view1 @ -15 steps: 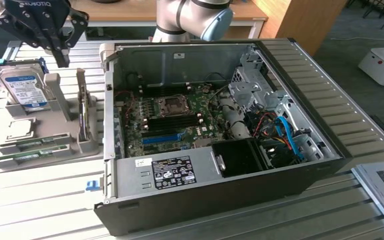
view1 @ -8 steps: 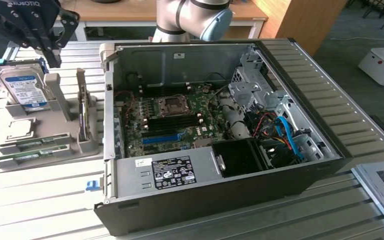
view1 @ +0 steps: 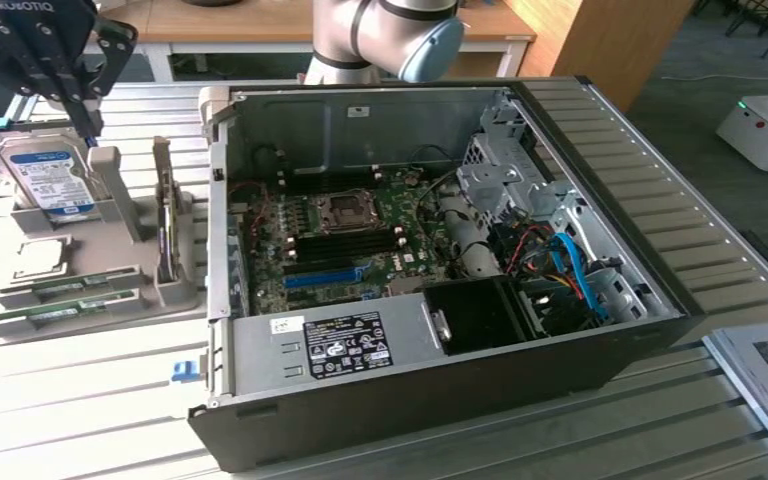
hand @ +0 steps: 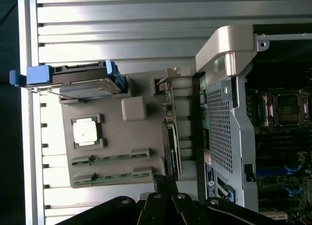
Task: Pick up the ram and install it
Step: 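Reach for the ram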
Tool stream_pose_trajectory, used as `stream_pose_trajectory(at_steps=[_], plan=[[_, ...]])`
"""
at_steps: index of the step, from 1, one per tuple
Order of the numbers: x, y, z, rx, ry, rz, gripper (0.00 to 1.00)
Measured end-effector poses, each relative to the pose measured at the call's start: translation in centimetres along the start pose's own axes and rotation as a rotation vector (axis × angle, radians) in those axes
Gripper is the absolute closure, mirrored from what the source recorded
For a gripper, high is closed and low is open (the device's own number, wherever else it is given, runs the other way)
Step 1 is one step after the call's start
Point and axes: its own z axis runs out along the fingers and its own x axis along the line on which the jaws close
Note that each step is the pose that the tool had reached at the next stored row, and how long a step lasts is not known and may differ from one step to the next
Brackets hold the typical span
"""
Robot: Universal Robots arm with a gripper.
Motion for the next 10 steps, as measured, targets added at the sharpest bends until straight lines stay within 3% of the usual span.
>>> stream_pose_trajectory(at_steps=[10], plan=[[1.9, -0.14, -0.05, 0.0, -0.0001, 0.0, 0.9]])
